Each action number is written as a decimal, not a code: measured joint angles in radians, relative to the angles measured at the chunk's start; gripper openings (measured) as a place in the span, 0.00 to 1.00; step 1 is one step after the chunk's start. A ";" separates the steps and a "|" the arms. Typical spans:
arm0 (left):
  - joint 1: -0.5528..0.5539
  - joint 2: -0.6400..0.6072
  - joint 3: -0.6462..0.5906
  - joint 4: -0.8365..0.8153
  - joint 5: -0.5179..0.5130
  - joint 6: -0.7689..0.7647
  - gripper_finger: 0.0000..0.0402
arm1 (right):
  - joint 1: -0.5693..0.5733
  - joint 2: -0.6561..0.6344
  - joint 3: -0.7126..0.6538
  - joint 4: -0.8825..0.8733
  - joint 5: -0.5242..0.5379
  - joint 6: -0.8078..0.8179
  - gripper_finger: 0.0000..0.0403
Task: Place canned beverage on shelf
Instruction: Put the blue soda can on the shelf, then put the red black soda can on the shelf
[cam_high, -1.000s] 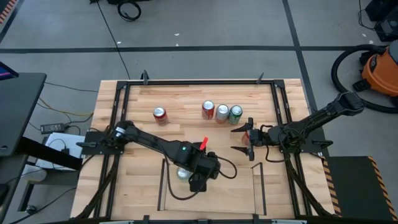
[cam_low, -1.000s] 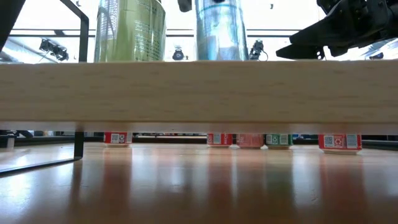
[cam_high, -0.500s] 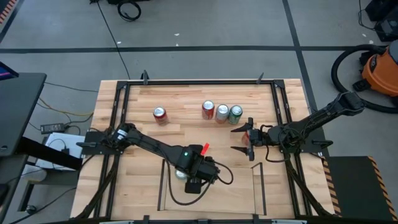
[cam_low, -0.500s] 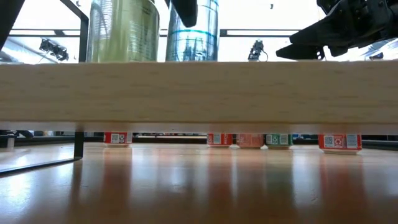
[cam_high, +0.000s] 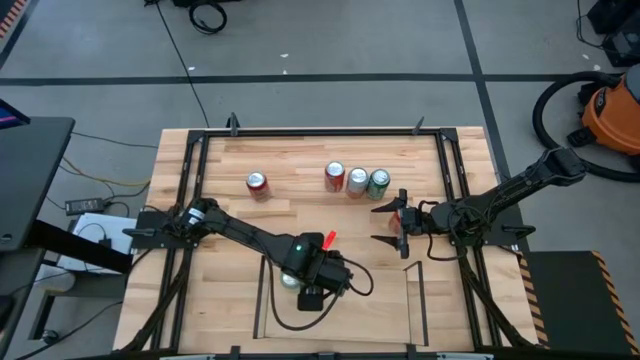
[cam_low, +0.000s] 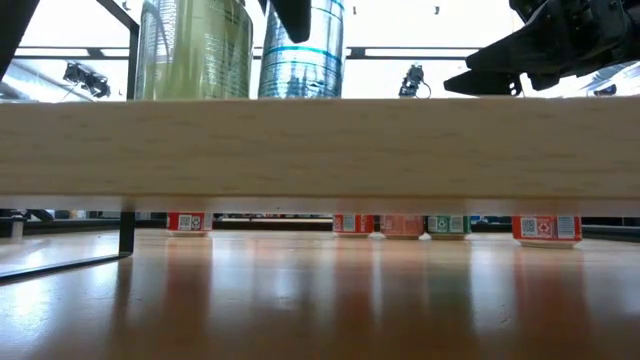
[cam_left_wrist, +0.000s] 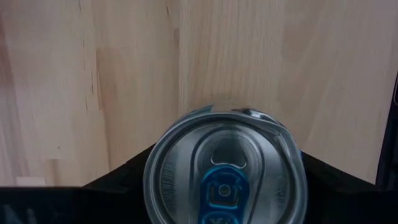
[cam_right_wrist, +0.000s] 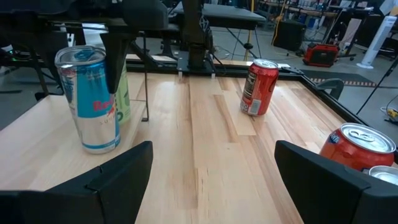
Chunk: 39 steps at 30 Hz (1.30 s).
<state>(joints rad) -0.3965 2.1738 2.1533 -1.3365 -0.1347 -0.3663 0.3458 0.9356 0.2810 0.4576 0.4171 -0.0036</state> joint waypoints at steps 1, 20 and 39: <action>0.000 0.000 0.000 0.004 -0.005 -0.011 0.65 | 0.000 0.000 0.000 0.000 0.000 0.000 0.86; -0.020 0.000 0.032 0.039 -0.057 -0.032 0.79 | 0.000 0.000 0.000 -0.001 -0.003 0.000 0.86; -0.034 -0.087 0.171 -0.217 -0.382 -0.015 0.75 | 0.000 0.000 0.000 -0.002 -0.019 0.004 0.86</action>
<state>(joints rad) -0.4301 2.0864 2.3243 -1.5538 -0.5164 -0.3808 0.3462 0.9357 0.2810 0.4557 0.3981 0.0004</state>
